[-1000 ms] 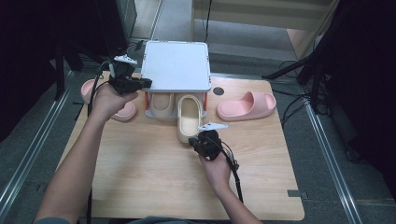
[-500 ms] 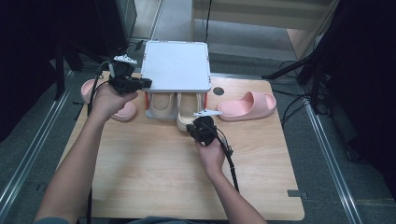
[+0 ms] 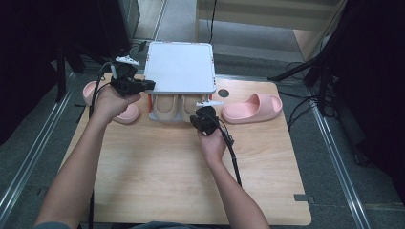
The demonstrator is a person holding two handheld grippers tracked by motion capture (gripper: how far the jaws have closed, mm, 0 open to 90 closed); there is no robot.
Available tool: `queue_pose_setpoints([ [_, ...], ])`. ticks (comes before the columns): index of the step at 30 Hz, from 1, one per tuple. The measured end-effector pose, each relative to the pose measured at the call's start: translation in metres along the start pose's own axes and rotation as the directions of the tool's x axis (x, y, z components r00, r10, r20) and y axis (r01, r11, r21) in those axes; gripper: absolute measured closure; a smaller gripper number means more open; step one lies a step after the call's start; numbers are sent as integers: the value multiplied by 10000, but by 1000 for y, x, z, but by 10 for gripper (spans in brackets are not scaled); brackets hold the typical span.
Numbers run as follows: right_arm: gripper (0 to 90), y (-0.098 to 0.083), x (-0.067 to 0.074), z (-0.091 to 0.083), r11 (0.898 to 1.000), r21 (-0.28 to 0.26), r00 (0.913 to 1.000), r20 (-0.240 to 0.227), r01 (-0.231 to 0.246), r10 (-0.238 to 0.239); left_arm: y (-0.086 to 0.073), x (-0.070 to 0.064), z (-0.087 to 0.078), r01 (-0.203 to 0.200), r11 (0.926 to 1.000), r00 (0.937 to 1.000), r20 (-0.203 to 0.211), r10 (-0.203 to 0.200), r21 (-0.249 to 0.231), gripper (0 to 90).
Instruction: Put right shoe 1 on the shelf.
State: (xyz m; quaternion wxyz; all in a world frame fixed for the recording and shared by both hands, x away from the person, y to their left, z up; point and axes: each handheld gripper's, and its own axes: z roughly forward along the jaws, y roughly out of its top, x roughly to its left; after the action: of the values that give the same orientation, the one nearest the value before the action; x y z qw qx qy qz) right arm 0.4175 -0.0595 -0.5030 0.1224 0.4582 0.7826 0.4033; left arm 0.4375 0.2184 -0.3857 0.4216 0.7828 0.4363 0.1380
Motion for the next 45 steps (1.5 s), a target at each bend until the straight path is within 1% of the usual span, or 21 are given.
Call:
queue_pose_setpoints([
  [3, 900, 1, -3, 2, 10000, -38, 10000, 18, -40, 40, 0, 0, 0, -23, 10000, 10000, 22, 23, 4, 826],
  [6, 900, 1, -5, 1, 9997, 35, 9996, -115, -246, 246, 0, 0, 0, -37, 10000, 10000, -39, 36, -16, 820],
  [8, 900, 0, -5, -4, 9996, 54, 9992, -288, -266, 267, 0, -1, 0, -103, 9999, 9998, -148, 102, -23, 806],
  [9, 894, -1, -5, -7, 9997, 6, 9988, -418, -258, 258, 0, -1, 0, -96, 9999, 9997, -203, 95, -38, 796],
  [11, 869, -5, -4, -14, 9996, -41, 9972, -695, -271, 267, 0, -1, -1, 128, 9999, 9998, -134, -129, -25, 791],
  [13, 863, -9, -2, -22, 9997, -99, 9961, -862, -203, 193, 0, 2, -4, 419, 9991, 9991, -18, -419, 80, 764],
  [15, 853, -11, -2, -26, 9998, -100, 9956, -923, -153, 143, 0, 2, -6, 486, 9987, 9988, -61, -485, 126, 734],
  [16, 826, -15, -1, -36, 9997, -218, 9938, -1107, -69, 44, 0, 3, -11, 530, 9985, 9985, -99, -529, 119, 715],
  [18, 785, -19, 0, -48, 9997, -240, 9913, -1316, -12, -20, -1, 5, -18, 555, 9985, 9984, -66, -556, -24, 668],
  [20, 707, -24, -1, -59, 9998, -196, 9865, -1637, -2, -30, -3, 7, -25, 632, 9978, 9974, -328, -638, -188, 634],
  [23, 658, -30, -2, -77, 9998, -134, 9836, -1798, 116, -138, -8, 16, -38, 917, 9953, 9947, -432, -930, -311, 607],
  [26, 606, -36, -4, -91, 9998, -98, 9792, -2020, 158, -174, -15, 23, -47, 1181, 9924, 9904, -676, -1202, -344, 575],
  [28, 591, -39, -4, -97, 9999, -35, 9749, -2222, 162, -166, -21, 27, -51, 1270, 9913, 9880, -846, -1296, -351, 554],
  [31, 569, -42, -4, -106, 9991, 117, 9698, -2413, 404, -364, -30, 32, -56, 1252, 9917, 9857, -1099, -1277, -299, 534],
  [34, 565, -45, -6, -116, 9986, 14, 9656, -2551, 529, -508, -39, 38, -61, 1395, 9895, 9817, -1259, -1431, -369, 527],
  [36, 568, -48, -8, -119, 9978, -82, 9652, -2530, 661, -660, -45, 42, -64, 1519, 9874, 9780, -1375, -1566, -442, 528],
  [37, 573, -49, -9, -120, 9965, -83, 9655, -2469, 832, -826, -48, 45, -66, 1563, 9867, 9763, -1445, -1611, -446, 528],
  [38, 595, -51, -10, -121, 9953, -10, 9666, -2384, 972, -946, -51, 46, -67, 1577, 9863, 9744, -1542, -1634, -484, 531],
  [40, 610, -54, -10, -125, 9938, -88, 9698, -2178, 1107, -1100, -58, 50, -69, 1624, 9858, 9715, -1676, -1675, -438, 542],
  [43, 610, -56, -13, -126, 9969, -179, 9658, -2471, 761, -782, -67, 57, -70, 1744, 9838, 9676, -1781, -1792, -425, 573],
  [45, 610, -56, -13, -124, 9968, -137, 9642, -2529, 786, -795, -74, 62, -70, 1838, 9822, 9638, -1890, -1880, -397, 598],
])
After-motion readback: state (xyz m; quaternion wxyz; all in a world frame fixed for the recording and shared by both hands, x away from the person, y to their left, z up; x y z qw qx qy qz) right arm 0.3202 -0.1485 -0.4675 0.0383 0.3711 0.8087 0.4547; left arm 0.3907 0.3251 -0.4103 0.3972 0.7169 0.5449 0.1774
